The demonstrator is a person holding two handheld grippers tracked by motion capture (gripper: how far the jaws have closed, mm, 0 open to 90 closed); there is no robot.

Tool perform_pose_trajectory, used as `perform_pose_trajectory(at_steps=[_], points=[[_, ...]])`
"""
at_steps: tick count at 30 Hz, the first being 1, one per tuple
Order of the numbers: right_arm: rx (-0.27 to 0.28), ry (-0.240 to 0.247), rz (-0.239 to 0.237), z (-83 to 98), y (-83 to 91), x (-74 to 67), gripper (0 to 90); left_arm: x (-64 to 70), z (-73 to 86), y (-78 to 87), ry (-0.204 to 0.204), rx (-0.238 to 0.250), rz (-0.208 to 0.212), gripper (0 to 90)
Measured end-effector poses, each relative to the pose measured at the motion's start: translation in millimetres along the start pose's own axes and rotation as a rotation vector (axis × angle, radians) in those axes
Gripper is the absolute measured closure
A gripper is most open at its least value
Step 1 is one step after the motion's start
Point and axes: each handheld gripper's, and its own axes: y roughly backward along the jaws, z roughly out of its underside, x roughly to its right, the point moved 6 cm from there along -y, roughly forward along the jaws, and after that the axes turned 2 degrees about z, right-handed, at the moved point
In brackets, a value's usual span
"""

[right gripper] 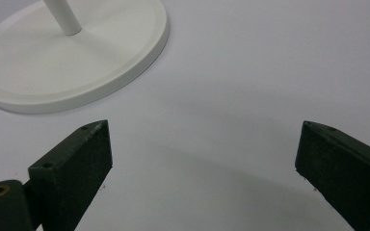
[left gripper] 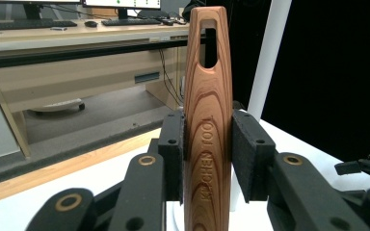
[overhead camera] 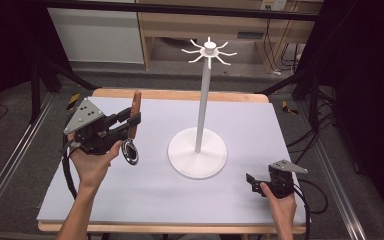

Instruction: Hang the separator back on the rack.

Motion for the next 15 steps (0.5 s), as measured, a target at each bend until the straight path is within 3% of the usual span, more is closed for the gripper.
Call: perform_pose_trajectory(at_steps=[15], points=[[-0.003, 0.003, 0.006, -0.2, -1.1, -0.1, 6.3, 6.7, -21.2, -7.8, -0.001, 0.021, 0.039, 67.5]])
